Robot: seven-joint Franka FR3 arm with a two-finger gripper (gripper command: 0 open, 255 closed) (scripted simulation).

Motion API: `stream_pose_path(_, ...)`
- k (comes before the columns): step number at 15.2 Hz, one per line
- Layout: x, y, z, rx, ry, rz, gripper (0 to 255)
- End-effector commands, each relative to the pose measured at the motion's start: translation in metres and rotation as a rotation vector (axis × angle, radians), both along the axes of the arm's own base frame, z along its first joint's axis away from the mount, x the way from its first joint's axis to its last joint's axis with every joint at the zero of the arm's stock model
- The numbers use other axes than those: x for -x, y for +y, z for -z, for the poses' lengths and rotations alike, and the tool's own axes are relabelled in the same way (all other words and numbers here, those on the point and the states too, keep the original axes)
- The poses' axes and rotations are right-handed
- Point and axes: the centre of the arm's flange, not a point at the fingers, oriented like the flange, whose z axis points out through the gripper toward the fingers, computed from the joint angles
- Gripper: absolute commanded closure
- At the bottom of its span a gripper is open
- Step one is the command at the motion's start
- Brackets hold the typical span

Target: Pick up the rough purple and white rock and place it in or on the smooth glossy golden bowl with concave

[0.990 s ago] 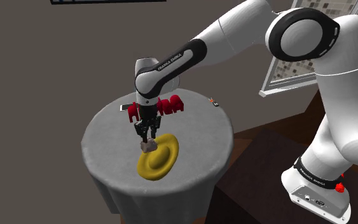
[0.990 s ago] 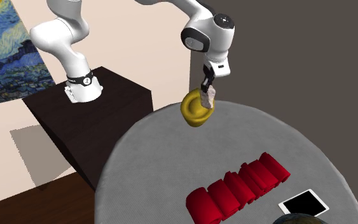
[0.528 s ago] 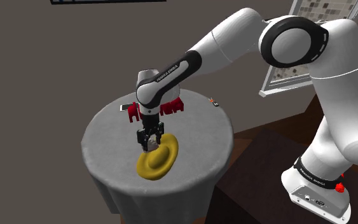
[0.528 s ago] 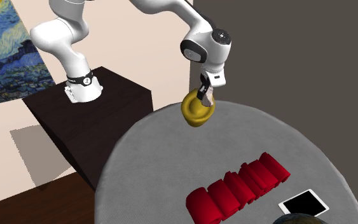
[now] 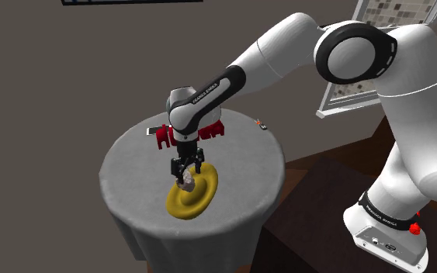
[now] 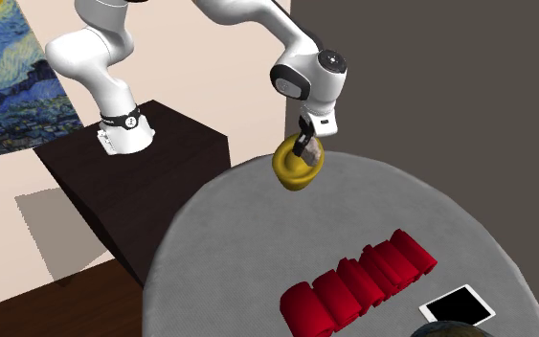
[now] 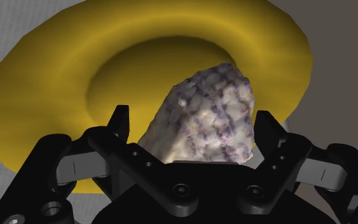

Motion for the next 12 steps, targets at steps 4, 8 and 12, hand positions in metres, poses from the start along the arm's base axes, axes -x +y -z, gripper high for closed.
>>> stream_pose_path(4, -0.01, -0.009, -0.037, 0.001, 0.0, 0.0, 0)
stream_pose_path(8, -0.013, -0.011, -0.046, 0.001, 0.0, 0.0, 0)
stream_pose_path(12, -0.013, -0.011, -0.046, 0.001, 0.0, 0.0, 0)
